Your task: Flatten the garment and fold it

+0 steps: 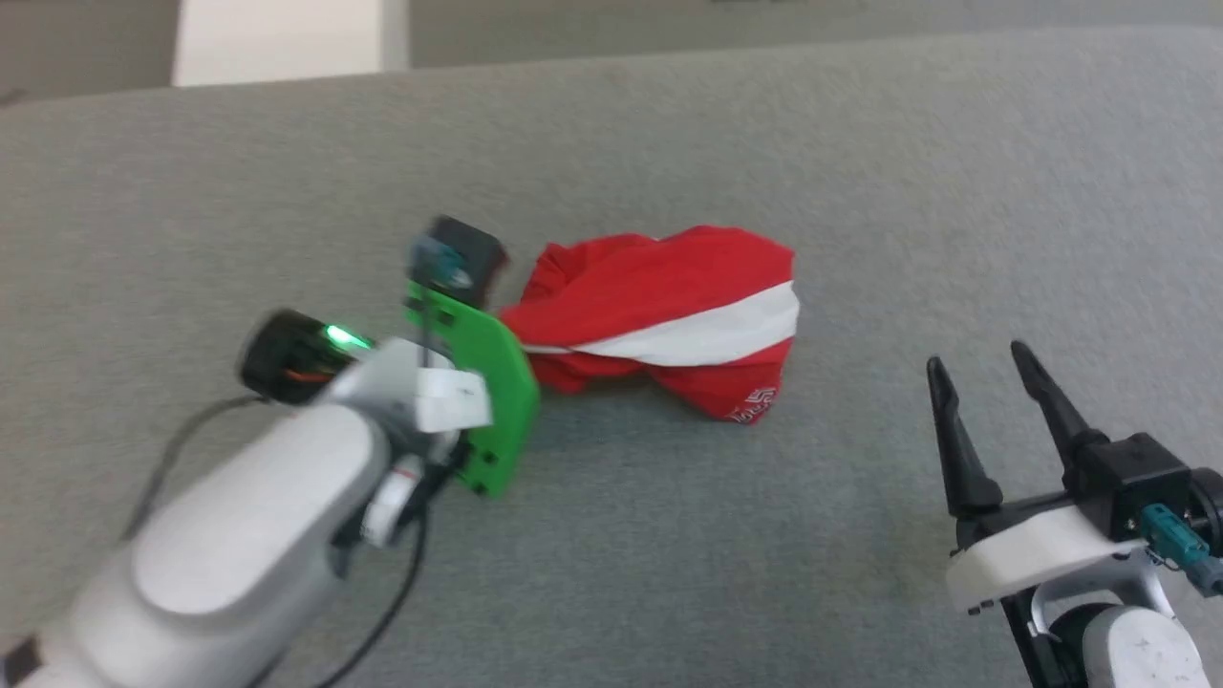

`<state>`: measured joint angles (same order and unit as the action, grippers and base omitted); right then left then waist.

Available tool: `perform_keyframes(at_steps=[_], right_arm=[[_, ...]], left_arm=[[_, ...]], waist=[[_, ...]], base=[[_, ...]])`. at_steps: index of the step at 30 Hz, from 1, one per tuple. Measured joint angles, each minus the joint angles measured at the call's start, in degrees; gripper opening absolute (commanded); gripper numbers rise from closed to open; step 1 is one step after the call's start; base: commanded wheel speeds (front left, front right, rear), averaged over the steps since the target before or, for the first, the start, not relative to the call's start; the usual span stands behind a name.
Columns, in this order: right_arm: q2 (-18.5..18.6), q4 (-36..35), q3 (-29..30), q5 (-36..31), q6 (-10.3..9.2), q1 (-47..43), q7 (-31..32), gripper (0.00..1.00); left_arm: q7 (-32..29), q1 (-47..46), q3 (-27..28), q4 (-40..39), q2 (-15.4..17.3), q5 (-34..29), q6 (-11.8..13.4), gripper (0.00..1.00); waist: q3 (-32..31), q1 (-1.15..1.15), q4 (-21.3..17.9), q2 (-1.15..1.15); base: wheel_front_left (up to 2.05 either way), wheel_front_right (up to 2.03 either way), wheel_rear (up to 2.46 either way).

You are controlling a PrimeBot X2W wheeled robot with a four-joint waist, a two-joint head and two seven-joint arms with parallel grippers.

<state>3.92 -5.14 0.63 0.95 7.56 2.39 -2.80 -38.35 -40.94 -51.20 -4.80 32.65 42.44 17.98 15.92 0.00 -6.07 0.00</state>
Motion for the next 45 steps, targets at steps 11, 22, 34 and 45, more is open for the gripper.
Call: perform_keyframes(at_steps=[11, 22, 34, 45], right_arm=[[-0.18, 0.07, -1.02, 0.00, 0.01, -1.52, 1.59, 1.00], [-0.13, 0.36, -0.64, -0.38, 0.01, -2.47, 2.64, 1.00], [1.26, 0.46, 0.21, 0.41, 0.01, -3.75, 3.83, 1.00], [7.05, 1.14, -6.57, 3.92, 0.01, -2.88, 11.01, 1.00]], left_arm=[[7.25, 7.38, 1.21, -0.65, 8.75, -3.72, 2.09, 0.00], [10.00, 18.32, -5.61, 2.47, 8.29, -2.13, 0.54, 1.00], [22.23, 19.24, 0.53, -2.29, 6.41, -3.19, 6.31, 1.00], [51.63, 22.39, 7.80, 0.36, 2.76, -9.57, 7.99, 1.00]], waist=[[-5.37, 0.00, 7.40, 0.00], [-8.22, 0.00, 10.12, 0.00], [-11.67, 0.00, 12.91, 0.00], [-13.22, 0.00, 16.21, 0.00]], base=[[0.00, 0.00, 0.00], [0.00, 0.00, 0.00], [0.00, 0.00, 0.00], [0.00, 0.00, 0.00]])
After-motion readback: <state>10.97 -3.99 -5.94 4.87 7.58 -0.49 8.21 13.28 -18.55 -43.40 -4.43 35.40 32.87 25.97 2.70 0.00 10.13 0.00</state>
